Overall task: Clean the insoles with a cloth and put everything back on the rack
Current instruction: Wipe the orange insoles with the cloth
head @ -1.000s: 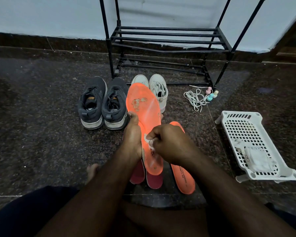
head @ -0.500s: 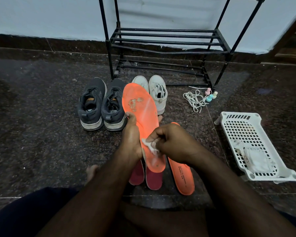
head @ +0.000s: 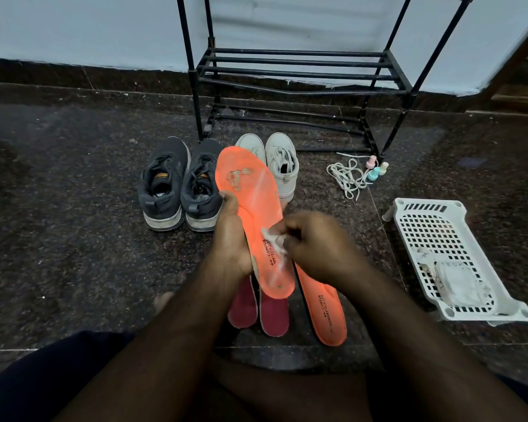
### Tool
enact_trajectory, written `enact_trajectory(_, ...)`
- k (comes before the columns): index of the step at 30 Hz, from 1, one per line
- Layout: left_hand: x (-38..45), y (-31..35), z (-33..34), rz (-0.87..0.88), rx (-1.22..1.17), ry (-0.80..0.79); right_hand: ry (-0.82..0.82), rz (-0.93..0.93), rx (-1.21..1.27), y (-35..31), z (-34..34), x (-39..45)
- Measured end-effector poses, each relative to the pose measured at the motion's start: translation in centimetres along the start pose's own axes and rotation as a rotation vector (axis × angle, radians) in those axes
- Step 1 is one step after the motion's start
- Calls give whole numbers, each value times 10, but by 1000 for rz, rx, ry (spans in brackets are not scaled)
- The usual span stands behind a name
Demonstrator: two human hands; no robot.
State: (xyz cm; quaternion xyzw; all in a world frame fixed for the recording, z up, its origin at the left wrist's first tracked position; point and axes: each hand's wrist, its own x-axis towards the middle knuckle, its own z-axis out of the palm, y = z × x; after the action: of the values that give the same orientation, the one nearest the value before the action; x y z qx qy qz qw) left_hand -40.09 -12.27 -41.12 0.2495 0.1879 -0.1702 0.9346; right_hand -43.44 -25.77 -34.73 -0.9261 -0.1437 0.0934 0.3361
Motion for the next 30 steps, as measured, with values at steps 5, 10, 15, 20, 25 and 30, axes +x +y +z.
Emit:
enact_trajectory(5,-3,1,0,6,26,-17,135,9,-26,2,9,3)
enact_trajectory(10,-15,-7,6,-42,75,-162,251,28,-50,5,10,8)
enact_trajectory(15,-15,-19,3,-90,9,-135,204,54,-163,6,8,7)
enact_trajectory(20,-10,-15,0,-120,63,-96,62,91,-180,-4,10,2)
enact_trajectory(25,-10,-13,1,-95,34,-102,31,109,-40,-9,5,-3)
enact_trajectory(30,-11,-13,2,-100,16,-90,95,88,-178,-7,10,2)
